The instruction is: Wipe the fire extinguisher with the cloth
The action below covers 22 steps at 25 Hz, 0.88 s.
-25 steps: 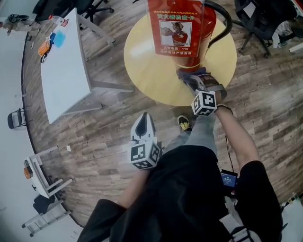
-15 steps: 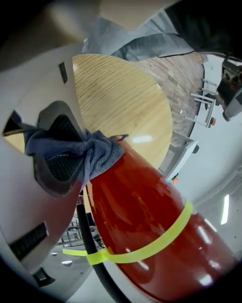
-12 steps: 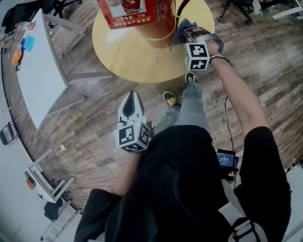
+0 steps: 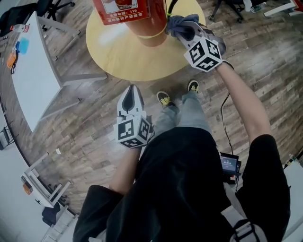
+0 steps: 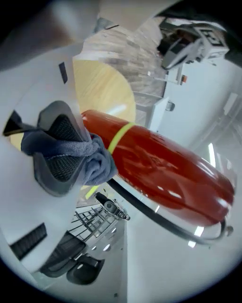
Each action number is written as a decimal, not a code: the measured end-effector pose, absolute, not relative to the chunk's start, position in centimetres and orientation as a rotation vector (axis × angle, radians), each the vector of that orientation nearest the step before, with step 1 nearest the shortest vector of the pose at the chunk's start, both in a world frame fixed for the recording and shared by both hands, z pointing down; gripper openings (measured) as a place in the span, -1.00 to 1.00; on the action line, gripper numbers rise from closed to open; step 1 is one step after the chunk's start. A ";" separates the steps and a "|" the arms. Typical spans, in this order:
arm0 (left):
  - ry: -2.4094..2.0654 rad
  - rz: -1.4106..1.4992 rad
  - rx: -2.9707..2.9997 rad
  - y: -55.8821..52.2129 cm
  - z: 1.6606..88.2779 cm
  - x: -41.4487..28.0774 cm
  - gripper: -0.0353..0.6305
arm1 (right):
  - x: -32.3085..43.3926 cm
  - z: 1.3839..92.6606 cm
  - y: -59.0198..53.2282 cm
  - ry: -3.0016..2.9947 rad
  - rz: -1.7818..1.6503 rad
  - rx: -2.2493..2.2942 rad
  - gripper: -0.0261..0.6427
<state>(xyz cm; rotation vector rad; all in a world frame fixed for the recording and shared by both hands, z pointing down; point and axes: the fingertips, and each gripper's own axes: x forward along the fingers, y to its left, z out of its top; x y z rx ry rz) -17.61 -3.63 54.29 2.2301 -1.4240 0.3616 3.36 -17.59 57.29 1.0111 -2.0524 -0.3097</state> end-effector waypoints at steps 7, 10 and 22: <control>-1.518 0.276 2.268 -2.9 51.3 -15.8 -0.82 | 6.6 45.9 -9.9 -2.451 -0.006 1.310 -0.70; -1.558 0.223 2.275 -0.5 49.4 -13.0 -0.82 | 8.6 43.4 -4.6 -2.586 0.062 1.347 -0.70; -1.613 0.214 2.341 13.5 44.0 -0.2 -0.82 | 14.1 39.9 11.3 -2.885 0.212 1.329 -0.70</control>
